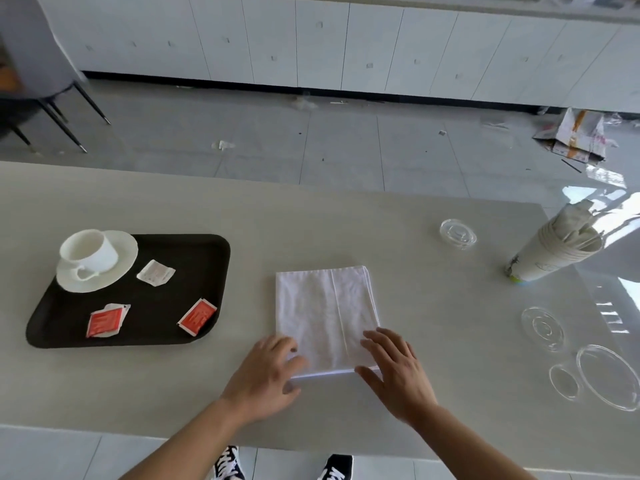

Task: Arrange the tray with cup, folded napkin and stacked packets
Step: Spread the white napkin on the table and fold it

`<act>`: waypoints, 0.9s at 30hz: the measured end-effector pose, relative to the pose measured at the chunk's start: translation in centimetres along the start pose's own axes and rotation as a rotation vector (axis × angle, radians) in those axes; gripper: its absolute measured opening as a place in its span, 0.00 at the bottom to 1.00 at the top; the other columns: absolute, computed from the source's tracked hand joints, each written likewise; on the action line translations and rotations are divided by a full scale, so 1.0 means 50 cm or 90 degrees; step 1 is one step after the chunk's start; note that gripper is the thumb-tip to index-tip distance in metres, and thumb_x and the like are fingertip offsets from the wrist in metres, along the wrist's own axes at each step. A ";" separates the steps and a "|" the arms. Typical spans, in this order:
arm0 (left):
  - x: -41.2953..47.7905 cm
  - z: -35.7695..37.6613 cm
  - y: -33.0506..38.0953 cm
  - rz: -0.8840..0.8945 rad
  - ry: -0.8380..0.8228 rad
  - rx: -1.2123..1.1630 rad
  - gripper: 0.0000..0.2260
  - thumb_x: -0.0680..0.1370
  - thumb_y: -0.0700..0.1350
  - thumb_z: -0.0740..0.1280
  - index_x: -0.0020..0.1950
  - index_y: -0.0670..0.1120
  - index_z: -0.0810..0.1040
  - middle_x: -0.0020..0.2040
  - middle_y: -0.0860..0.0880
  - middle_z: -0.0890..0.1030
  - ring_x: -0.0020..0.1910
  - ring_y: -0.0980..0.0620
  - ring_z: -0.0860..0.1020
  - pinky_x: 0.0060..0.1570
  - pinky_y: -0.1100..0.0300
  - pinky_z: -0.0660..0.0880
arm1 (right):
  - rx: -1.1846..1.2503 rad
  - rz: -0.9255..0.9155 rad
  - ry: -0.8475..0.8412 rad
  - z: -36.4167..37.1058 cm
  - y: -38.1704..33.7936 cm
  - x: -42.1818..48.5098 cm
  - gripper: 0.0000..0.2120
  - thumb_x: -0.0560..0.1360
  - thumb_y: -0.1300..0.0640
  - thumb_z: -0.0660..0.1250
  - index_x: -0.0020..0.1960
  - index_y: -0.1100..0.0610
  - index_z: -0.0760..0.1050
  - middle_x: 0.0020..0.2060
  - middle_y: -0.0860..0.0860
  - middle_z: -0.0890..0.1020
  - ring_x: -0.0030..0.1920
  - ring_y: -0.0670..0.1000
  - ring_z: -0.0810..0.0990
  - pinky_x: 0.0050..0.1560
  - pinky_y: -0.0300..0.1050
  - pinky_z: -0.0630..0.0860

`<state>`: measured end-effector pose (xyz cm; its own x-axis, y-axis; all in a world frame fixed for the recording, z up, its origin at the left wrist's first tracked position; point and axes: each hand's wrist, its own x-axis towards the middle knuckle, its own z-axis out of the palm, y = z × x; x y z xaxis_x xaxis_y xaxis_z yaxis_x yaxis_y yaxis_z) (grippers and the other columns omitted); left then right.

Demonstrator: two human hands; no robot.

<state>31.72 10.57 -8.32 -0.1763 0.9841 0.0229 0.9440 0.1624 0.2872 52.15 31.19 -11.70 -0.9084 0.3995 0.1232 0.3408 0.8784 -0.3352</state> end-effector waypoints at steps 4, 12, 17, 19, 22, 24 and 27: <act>-0.003 0.001 0.018 0.003 -0.006 0.092 0.09 0.61 0.39 0.73 0.39 0.48 0.80 0.38 0.50 0.78 0.37 0.48 0.77 0.40 0.57 0.77 | 0.002 -0.036 0.000 -0.005 0.011 -0.030 0.19 0.78 0.41 0.64 0.61 0.52 0.77 0.63 0.46 0.78 0.67 0.51 0.73 0.63 0.48 0.73; 0.001 -0.006 0.048 -0.063 0.010 0.138 0.16 0.49 0.30 0.72 0.28 0.46 0.73 0.26 0.48 0.73 0.24 0.46 0.72 0.37 0.57 0.79 | 0.008 -0.047 0.015 -0.024 0.007 -0.027 0.18 0.74 0.45 0.71 0.59 0.53 0.79 0.59 0.46 0.80 0.62 0.51 0.77 0.59 0.44 0.76; 0.004 -0.018 0.029 -0.191 0.037 -0.032 0.11 0.62 0.31 0.73 0.36 0.45 0.79 0.32 0.50 0.79 0.28 0.47 0.76 0.28 0.61 0.71 | 0.005 -0.056 0.016 -0.031 0.001 -0.024 0.14 0.72 0.51 0.73 0.56 0.50 0.78 0.52 0.44 0.81 0.54 0.51 0.79 0.51 0.44 0.77; -0.006 -0.013 0.017 -0.214 0.068 -0.082 0.10 0.69 0.33 0.70 0.45 0.45 0.82 0.39 0.50 0.82 0.35 0.47 0.79 0.32 0.59 0.73 | 0.020 -0.046 0.036 -0.030 -0.001 -0.024 0.11 0.71 0.58 0.74 0.52 0.51 0.79 0.49 0.43 0.82 0.50 0.51 0.79 0.46 0.45 0.78; -0.025 -0.013 0.007 -0.185 0.046 -0.093 0.15 0.69 0.34 0.71 0.53 0.47 0.82 0.43 0.50 0.82 0.39 0.49 0.80 0.37 0.60 0.75 | 0.037 -0.035 0.063 -0.030 -0.005 -0.023 0.06 0.72 0.60 0.74 0.47 0.52 0.80 0.43 0.44 0.83 0.45 0.51 0.80 0.41 0.45 0.78; -0.039 -0.012 0.005 -0.146 0.036 -0.092 0.19 0.65 0.37 0.74 0.55 0.49 0.81 0.44 0.53 0.81 0.40 0.53 0.78 0.39 0.63 0.74 | 0.048 -0.024 0.068 -0.033 -0.009 -0.022 0.05 0.73 0.60 0.74 0.45 0.53 0.80 0.39 0.45 0.82 0.43 0.52 0.80 0.39 0.44 0.77; -0.049 -0.008 0.004 -0.119 0.043 -0.089 0.20 0.63 0.36 0.76 0.54 0.49 0.82 0.45 0.54 0.81 0.41 0.53 0.79 0.40 0.62 0.76 | 0.054 -0.020 0.058 -0.042 -0.013 -0.018 0.05 0.72 0.61 0.74 0.44 0.53 0.80 0.38 0.46 0.82 0.42 0.51 0.80 0.38 0.43 0.77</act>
<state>32.24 8.19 -7.92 -0.3677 0.9297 0.0197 0.8459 0.3255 0.4225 53.25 30.81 -9.61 -0.8911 0.3982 0.2178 0.2880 0.8669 -0.4069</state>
